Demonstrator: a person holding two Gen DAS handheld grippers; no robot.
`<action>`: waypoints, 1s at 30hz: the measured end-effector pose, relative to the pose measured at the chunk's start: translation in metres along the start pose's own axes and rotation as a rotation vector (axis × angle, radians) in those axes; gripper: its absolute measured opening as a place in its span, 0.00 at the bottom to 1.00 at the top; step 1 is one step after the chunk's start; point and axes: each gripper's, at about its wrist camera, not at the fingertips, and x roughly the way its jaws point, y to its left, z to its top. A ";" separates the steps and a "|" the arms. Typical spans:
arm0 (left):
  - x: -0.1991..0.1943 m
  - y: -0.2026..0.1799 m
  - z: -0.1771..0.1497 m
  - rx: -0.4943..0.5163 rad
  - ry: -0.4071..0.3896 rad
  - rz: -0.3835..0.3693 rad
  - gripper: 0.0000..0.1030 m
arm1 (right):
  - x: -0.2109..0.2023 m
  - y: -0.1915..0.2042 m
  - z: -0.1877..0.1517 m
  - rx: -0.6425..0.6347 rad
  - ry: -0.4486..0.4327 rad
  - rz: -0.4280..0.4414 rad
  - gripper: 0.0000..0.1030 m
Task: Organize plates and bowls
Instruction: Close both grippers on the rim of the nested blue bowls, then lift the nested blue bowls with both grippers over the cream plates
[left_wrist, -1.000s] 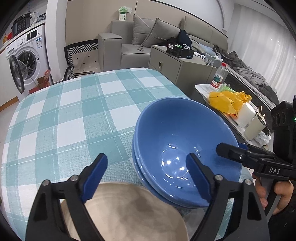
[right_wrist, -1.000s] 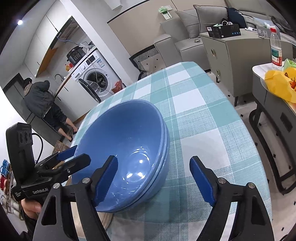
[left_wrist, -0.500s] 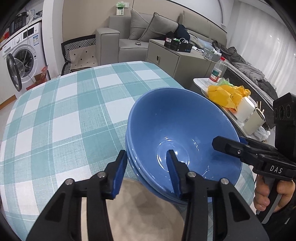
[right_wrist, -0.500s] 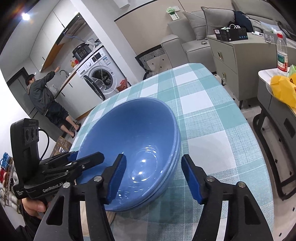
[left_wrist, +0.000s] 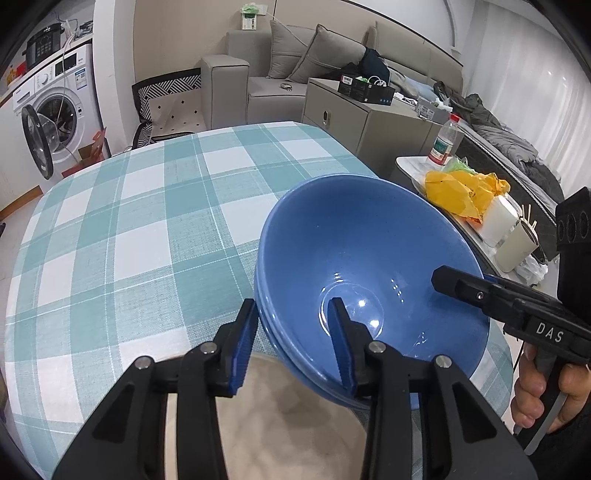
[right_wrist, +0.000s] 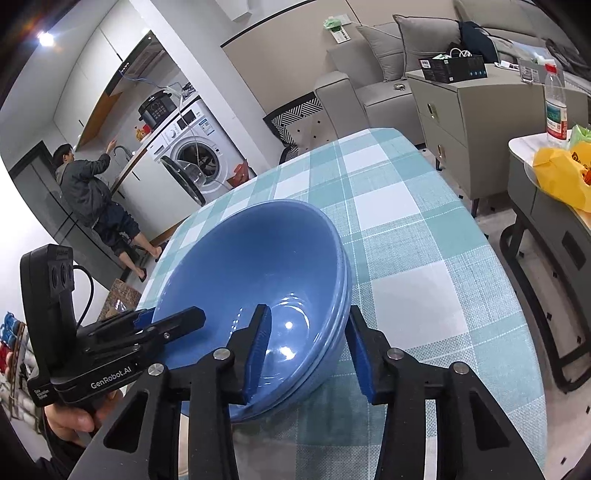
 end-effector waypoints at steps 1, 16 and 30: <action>0.000 0.000 0.000 0.001 -0.002 0.001 0.37 | 0.000 0.001 0.000 -0.001 0.001 -0.003 0.41; -0.029 -0.009 0.002 0.019 -0.061 0.028 0.37 | -0.025 0.014 0.003 -0.029 -0.058 0.006 0.41; -0.082 0.010 -0.017 -0.038 -0.136 0.091 0.37 | -0.041 0.063 -0.006 -0.124 -0.072 0.070 0.41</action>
